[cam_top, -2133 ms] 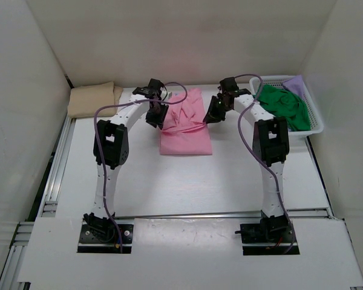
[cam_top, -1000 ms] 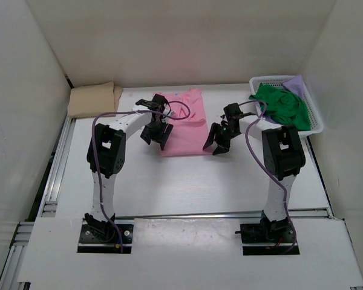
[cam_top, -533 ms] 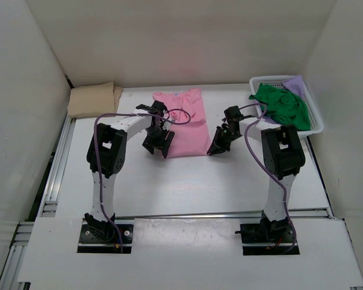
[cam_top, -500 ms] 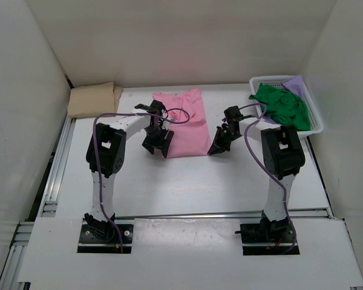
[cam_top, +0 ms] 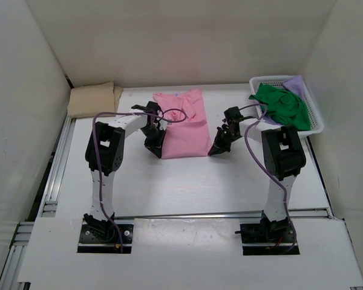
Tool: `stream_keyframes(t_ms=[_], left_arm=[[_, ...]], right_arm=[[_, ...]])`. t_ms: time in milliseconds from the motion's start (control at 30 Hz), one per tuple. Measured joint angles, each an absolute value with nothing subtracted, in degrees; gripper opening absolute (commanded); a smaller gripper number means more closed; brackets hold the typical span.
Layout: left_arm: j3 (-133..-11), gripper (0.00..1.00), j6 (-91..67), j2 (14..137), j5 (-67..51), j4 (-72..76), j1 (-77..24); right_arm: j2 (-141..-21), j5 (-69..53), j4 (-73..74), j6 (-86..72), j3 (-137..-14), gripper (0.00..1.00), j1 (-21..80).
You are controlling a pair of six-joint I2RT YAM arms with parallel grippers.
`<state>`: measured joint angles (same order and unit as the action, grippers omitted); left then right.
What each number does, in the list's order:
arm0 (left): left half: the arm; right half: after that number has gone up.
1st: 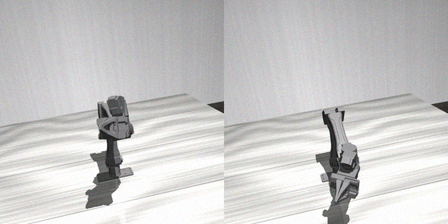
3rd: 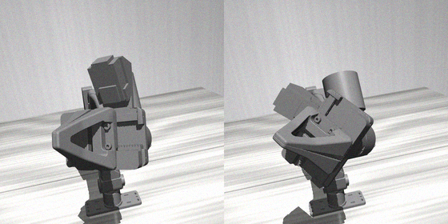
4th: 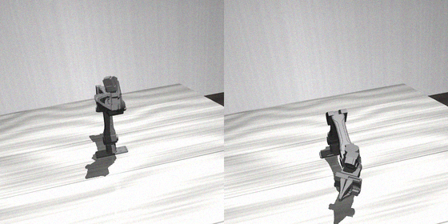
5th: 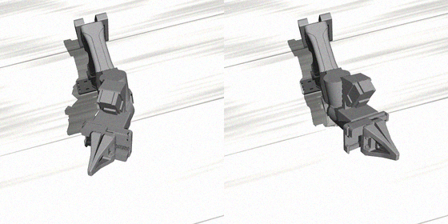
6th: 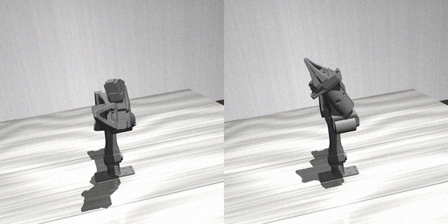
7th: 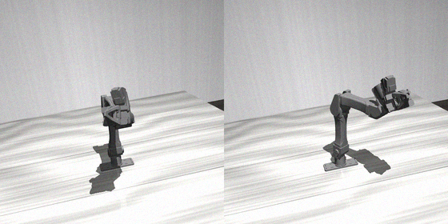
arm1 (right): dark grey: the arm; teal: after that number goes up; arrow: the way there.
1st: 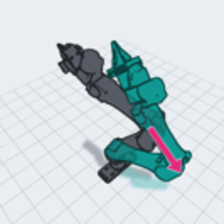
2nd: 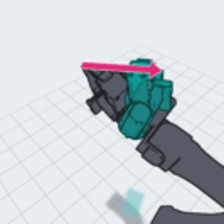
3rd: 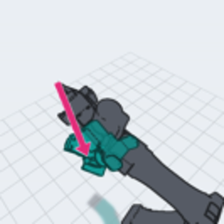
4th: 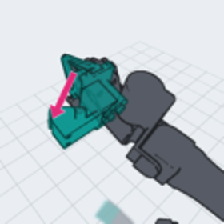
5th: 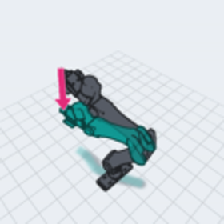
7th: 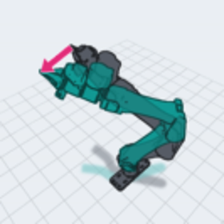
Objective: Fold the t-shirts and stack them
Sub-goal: Grab one side of the 2/3 rectangular tshirt with both arms
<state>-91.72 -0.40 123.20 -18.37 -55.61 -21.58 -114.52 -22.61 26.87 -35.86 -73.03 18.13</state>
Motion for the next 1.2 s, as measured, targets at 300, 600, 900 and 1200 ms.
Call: stream_keyframes(t_ms=[300, 600, 900, 1200], left_arm=[[-81.01, 0.10, -0.43, 115.02, -18.15, -55.09, -21.10], [-74.46, 0.79, -0.08, 105.30, -17.34, -54.15, -21.12], [-71.22, 0.74, -0.45, 108.25, -17.10, -51.77, -21.61], [-74.41, 0.47, -1.02, 111.94, -21.32, -50.98, -21.58]], right_arm=[[-102.65, -20.56, 28.73, -35.35, -65.60, 0.00, 22.06], [-97.23, -19.16, 27.40, -36.80, -58.41, 0.00, 28.18], [-97.45, -17.52, 25.12, -40.45, -55.22, 0.00, 30.15], [-97.45, -16.01, 23.81, -41.89, -55.22, 0.00, 30.94]])
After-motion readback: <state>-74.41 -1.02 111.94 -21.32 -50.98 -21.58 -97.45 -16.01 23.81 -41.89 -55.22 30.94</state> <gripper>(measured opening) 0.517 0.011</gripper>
